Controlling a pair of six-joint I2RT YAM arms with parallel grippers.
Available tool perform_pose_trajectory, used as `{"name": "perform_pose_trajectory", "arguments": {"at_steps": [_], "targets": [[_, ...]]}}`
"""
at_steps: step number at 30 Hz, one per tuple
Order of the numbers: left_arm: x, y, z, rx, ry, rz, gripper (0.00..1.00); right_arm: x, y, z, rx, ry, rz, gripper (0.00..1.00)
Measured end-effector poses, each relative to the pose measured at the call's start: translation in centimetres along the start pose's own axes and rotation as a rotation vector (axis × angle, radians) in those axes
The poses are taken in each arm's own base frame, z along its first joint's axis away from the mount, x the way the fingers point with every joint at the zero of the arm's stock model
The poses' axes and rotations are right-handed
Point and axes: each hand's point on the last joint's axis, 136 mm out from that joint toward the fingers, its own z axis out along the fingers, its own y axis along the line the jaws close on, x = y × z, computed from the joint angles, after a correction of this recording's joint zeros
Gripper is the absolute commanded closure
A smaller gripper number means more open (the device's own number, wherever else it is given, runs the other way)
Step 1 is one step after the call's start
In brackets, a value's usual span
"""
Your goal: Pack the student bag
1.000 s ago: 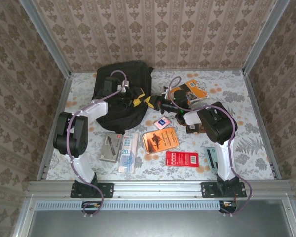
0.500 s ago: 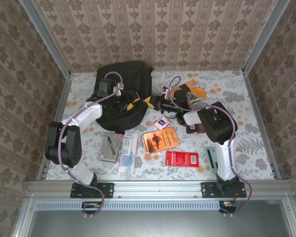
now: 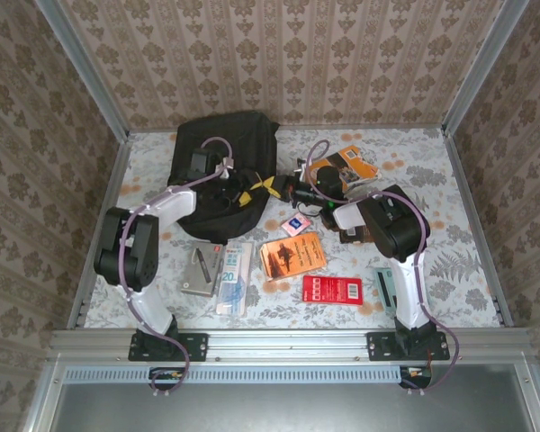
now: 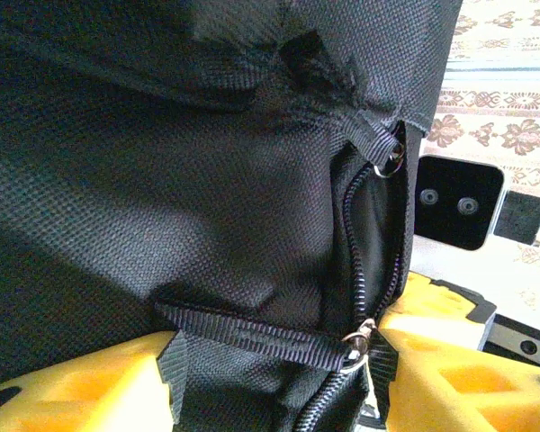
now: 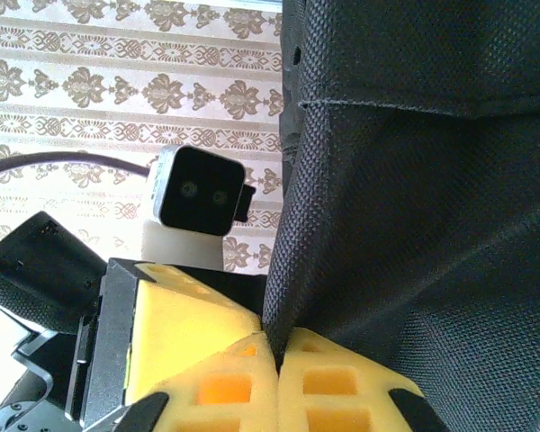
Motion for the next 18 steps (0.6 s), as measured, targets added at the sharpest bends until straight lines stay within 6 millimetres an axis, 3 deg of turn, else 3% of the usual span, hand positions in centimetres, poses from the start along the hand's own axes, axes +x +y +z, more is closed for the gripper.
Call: {"name": "perform_pose_trajectory", "arguments": {"at_steps": [18], "targets": [[-0.8,-1.0,0.3,0.035,-0.028,-0.028,0.56,0.0,0.5,0.0,-0.034,-0.007,0.002,1.00]]}}
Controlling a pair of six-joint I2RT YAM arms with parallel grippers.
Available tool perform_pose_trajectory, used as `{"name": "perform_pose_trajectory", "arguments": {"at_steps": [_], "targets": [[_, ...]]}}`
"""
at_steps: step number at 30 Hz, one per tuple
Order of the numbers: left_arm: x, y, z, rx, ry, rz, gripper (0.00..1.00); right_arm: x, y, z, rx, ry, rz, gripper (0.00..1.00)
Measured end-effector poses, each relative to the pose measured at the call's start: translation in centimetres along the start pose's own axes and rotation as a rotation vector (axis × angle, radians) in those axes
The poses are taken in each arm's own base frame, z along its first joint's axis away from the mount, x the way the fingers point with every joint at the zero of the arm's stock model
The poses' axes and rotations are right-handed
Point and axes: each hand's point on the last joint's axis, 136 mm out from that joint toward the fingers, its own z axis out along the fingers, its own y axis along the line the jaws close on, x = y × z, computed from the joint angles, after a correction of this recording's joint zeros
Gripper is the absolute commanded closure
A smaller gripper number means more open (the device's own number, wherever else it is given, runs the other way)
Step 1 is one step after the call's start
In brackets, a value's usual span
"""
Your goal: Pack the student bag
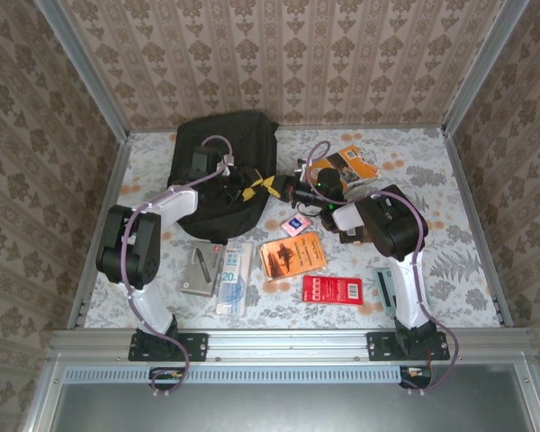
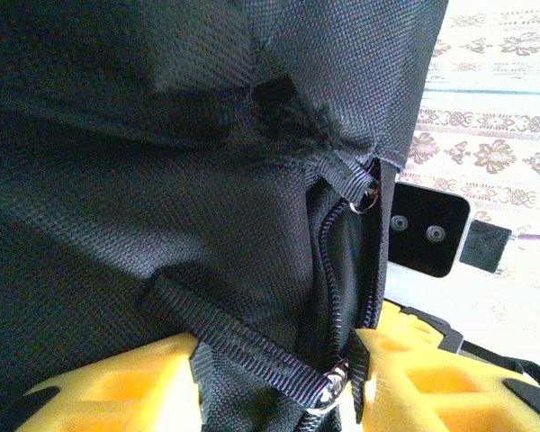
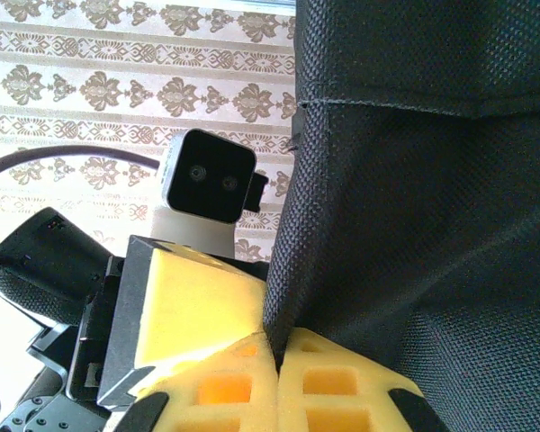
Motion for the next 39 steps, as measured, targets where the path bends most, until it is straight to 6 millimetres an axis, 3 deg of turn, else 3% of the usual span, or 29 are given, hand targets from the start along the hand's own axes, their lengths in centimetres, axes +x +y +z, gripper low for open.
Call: {"name": "perform_pose_trajectory", "arguments": {"at_steps": [8,12,20,27,34,39], "targets": [[-0.7,0.6,0.0,-0.030,-0.043,-0.012,0.51,0.8,-0.3,0.0,0.002,0.008,0.010,1.00],[-1.1,0.8,-0.1,-0.043,-0.066,-0.023,0.60,1.2,-0.4,0.1,0.001,0.014,0.013,1.00],[-1.8,1.5,-0.3,-0.074,-0.097,-0.031,0.86,1.8,-0.3,0.4,-0.001,0.026,0.011,1.00],[-1.8,1.1,-1.7,-0.109,-0.132,0.011,0.99,2.6,-2.2,0.0,0.068,0.015,0.004,1.00],[-1.8,0.7,-2.6,-0.137,-0.148,0.063,1.00,2.5,-1.5,-0.4,0.160,-0.026,-0.054,0.44],[-1.8,0.3,-2.8,-0.145,-0.152,0.094,1.00,1.6,-1.1,-1.3,0.241,-0.071,-0.090,0.37]]}}
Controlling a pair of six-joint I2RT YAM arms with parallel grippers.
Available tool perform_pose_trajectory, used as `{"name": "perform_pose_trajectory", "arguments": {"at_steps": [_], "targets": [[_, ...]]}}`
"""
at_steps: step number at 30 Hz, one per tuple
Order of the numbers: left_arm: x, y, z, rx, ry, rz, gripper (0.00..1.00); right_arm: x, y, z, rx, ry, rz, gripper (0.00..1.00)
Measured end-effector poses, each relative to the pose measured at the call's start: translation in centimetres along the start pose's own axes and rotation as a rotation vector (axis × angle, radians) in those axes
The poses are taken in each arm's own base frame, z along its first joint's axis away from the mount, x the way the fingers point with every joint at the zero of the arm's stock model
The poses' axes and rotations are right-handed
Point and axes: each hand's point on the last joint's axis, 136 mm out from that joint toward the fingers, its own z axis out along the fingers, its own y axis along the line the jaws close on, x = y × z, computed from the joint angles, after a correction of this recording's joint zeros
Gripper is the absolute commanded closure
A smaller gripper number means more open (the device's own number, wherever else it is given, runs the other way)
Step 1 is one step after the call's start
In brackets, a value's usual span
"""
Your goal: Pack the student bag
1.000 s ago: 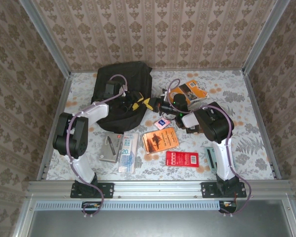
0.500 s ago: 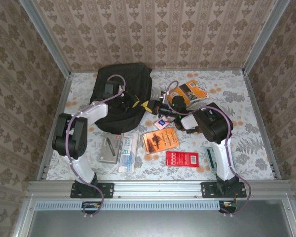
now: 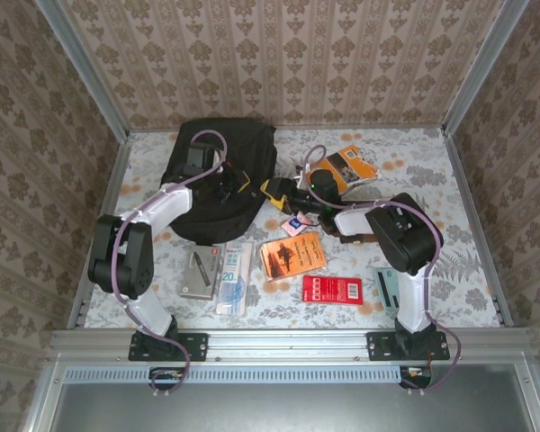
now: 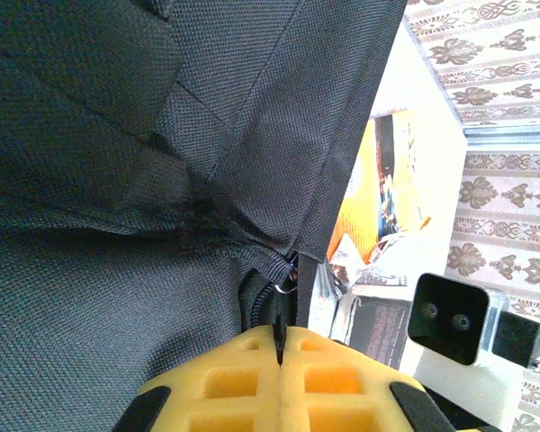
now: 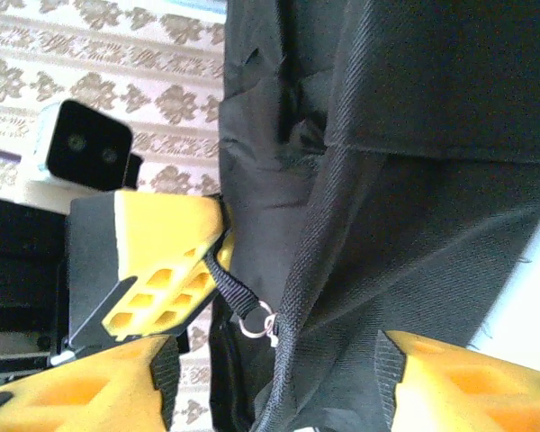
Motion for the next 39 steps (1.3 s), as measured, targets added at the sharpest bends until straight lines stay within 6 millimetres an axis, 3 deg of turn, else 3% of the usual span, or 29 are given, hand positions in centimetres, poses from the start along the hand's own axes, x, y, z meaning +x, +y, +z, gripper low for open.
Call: {"name": "perform_pose_trajectory", "arguments": {"at_steps": [6,13,18,23,26,28,29,34,39], "targets": [[0.9,-0.2,0.2,-0.013,0.022,0.030,1.00,-2.3,-1.1,-0.4,0.204,-0.016,-0.023,0.37],[1.1,-0.8,-0.2,-0.014,0.020,0.070,1.00,-5.4,1.7,1.4,0.310,0.021,-0.098,0.37],[1.2,-0.9,-0.3,-0.022,0.026,0.075,1.00,-5.7,-0.4,3.3,0.427,0.091,-0.093,0.37],[1.2,-1.0,-0.4,-0.024,0.029,0.082,1.00,-4.4,-3.6,4.4,0.540,0.167,-0.077,0.58],[1.4,-1.1,-0.3,-0.026,0.034,0.087,1.00,-4.0,-4.2,4.7,0.560,0.185,-0.066,0.78],[1.4,-1.3,-0.4,-0.022,0.033,0.095,1.00,-4.1,-4.1,5.0,0.559,0.183,-0.058,0.97],[1.3,-1.5,-0.4,-0.019,0.032,0.099,1.00,-4.1,-4.0,5.1,0.558,0.181,-0.057,1.00],[1.1,-1.9,-0.7,-0.027,0.030,0.119,1.00,-4.4,-4.2,5.0,0.547,0.123,-0.021,1.00],[0.9,-2.0,-1.2,-0.055,0.033,0.138,1.00,-4.6,-3.6,2.9,0.542,0.000,0.015,1.00]]}}
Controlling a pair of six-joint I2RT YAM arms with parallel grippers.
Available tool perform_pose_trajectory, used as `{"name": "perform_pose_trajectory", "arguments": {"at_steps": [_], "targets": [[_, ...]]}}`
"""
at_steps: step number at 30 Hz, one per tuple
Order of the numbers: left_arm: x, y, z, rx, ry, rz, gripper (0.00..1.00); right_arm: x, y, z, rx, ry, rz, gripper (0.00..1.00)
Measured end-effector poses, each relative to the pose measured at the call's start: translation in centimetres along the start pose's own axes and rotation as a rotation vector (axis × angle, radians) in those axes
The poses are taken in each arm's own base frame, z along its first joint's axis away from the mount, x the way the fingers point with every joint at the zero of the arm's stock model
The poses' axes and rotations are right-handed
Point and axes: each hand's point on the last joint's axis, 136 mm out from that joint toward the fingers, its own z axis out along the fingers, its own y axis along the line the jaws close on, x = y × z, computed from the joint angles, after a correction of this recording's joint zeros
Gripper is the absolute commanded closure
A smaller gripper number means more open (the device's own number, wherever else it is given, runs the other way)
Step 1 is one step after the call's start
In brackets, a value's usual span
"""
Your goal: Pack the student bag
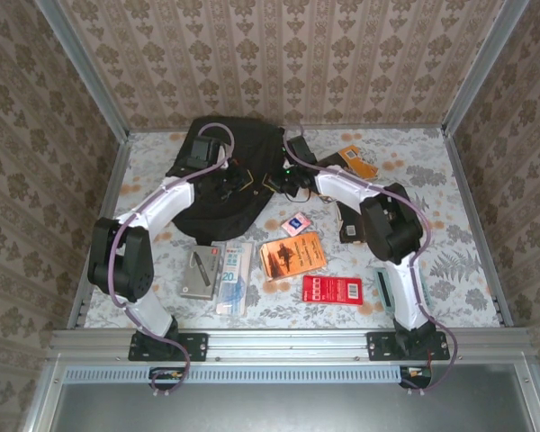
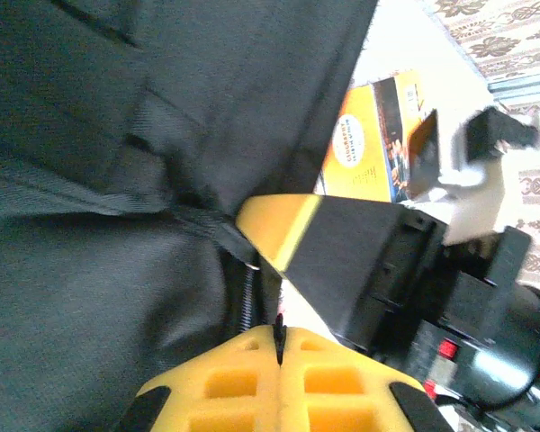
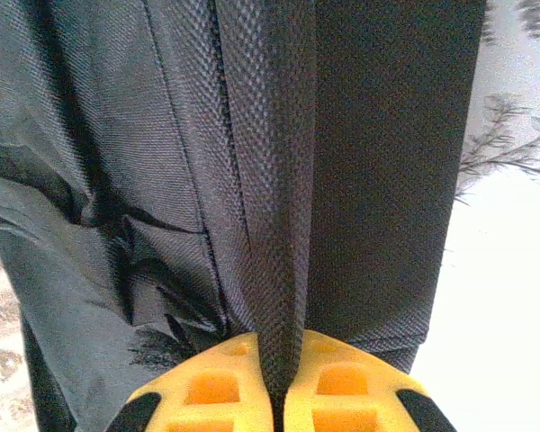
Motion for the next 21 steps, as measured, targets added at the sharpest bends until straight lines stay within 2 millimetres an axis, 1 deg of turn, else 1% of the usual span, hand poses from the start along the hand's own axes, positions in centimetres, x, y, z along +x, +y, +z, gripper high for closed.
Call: {"name": "perform_pose_trajectory", "arguments": {"at_steps": [6,10,12,15,18,21], "targets": [[-0.9,-1.5,-1.1,0.018,-0.027,0.041,1.00,-1.6,0.0,-4.3,-0.038,-0.200,0.060,1.00],[-0.9,-2.0,-1.8,0.024,-0.035,0.053,1.00,-2.6,-0.8,-6.3,-0.034,-0.322,0.094,1.00],[-0.9,-2.0,-2.1,0.020,-0.039,0.056,1.00,-2.8,-1.5,-6.8,-0.019,-0.368,0.107,1.00],[-0.9,-1.5,-2.3,-0.003,-0.048,0.054,1.00,-2.7,-2.8,-7.2,0.016,-0.414,0.122,1.00],[-0.6,-0.4,-2.5,-0.036,-0.052,0.047,1.00,-2.4,-3.9,-7.2,0.038,-0.432,0.123,1.00],[-0.6,1.1,-2.6,-0.075,-0.057,0.036,1.00,-2.2,-4.2,-7.1,0.050,-0.429,0.103,1.00]]}}
